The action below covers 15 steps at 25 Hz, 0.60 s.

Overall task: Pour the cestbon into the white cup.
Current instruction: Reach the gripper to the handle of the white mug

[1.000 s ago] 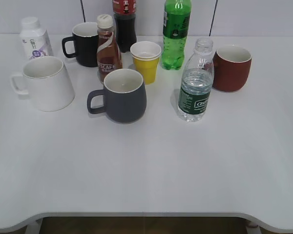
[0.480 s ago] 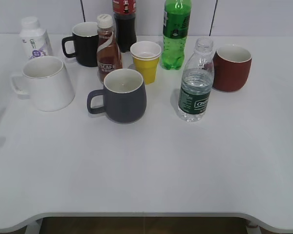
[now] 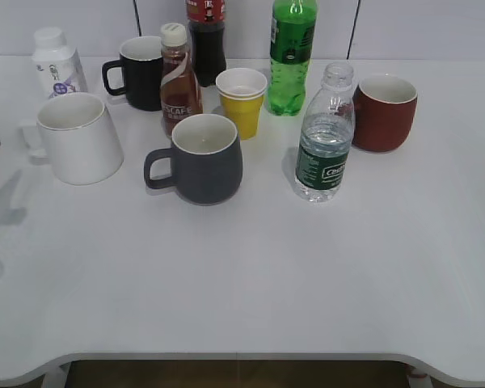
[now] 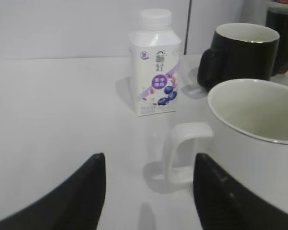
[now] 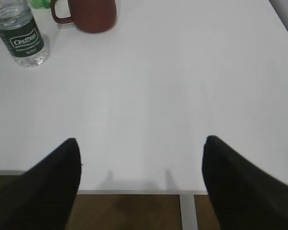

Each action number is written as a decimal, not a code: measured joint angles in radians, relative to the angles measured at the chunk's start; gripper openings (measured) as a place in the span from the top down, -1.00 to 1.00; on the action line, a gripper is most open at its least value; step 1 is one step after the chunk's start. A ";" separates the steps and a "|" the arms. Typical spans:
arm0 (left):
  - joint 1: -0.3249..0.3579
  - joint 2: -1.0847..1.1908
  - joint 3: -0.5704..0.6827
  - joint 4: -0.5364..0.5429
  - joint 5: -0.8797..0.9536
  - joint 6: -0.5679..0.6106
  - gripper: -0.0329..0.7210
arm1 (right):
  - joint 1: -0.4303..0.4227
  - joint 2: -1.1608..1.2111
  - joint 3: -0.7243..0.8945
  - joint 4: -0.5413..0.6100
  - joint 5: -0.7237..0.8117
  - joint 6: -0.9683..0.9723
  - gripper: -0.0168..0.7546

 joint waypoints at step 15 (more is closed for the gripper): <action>0.000 0.307 -0.076 0.004 -0.236 0.049 -0.25 | 0.000 0.000 0.000 0.001 0.000 0.000 -0.57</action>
